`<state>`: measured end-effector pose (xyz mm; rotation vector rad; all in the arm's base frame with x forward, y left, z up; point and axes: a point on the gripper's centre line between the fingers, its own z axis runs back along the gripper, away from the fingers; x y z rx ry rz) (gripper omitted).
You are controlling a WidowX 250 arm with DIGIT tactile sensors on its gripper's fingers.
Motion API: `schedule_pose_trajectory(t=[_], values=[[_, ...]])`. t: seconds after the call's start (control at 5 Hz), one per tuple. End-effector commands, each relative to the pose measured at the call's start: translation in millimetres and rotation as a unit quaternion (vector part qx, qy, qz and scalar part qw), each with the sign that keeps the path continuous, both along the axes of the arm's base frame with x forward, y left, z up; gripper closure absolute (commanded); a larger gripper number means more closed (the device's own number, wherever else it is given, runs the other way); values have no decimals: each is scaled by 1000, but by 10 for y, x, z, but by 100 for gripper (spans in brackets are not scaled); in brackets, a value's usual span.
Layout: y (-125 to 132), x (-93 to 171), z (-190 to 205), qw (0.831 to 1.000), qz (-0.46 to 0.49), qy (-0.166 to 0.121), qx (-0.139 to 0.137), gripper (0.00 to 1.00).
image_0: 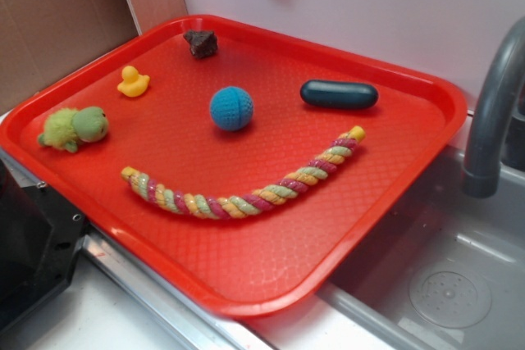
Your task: Grab the rock.
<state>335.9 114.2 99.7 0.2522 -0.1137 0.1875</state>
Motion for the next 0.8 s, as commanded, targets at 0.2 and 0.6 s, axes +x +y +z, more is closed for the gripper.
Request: schedule_pose_trajectory(t=[0.2, 0.6], values=[[202, 62, -510, 997, 6, 72, -27, 0], [195, 1, -490, 997, 24, 70, -32, 100]])
